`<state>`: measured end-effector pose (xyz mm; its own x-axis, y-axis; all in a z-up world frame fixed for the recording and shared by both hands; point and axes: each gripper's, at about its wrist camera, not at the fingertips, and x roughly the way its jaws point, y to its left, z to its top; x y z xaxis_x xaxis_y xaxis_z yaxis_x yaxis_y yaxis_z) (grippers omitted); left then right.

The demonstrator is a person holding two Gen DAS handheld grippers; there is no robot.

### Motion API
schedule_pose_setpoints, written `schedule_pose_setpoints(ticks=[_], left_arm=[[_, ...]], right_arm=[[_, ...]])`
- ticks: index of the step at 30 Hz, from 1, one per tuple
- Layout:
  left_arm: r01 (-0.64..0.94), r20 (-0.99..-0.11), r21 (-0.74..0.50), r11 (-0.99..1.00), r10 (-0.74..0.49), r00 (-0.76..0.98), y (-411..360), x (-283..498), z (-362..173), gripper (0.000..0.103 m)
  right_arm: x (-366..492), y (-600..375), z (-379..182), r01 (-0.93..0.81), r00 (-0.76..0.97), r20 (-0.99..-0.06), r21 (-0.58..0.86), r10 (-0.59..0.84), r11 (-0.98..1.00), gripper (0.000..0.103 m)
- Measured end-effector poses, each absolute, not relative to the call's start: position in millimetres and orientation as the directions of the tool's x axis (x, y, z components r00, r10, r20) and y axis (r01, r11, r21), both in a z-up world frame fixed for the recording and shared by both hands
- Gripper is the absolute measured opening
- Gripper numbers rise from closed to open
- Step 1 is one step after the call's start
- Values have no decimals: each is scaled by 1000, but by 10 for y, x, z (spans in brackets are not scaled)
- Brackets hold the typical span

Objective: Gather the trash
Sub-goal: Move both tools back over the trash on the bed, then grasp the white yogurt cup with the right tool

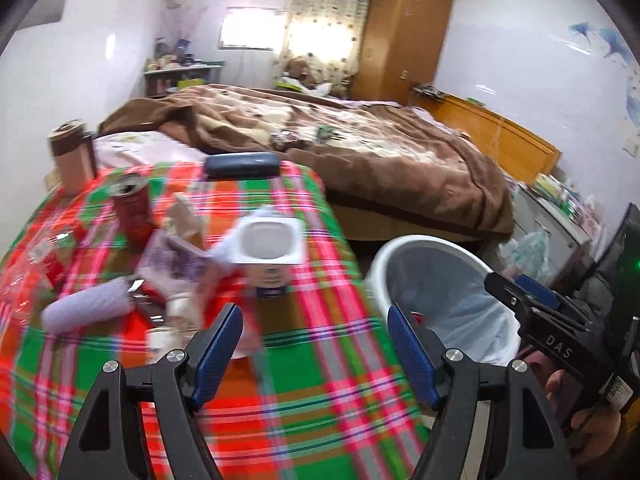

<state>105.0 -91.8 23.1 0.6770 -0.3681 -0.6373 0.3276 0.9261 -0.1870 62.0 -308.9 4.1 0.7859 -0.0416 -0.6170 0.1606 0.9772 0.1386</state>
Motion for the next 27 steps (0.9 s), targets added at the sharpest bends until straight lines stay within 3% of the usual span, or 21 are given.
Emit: schedule_pose_setpoints(ticks=[17,27], left_arm=[[100,-646,-165,981,-184,741,269,1201,123,75],[51,-668,-127,991,-123,734,775,1398,-11,75]], right_arm=[[1088,-2348,-108,-21,737,-659,203,152,979,68],[1412,-2147,-50,-42,718,-673,213,177,976,68]])
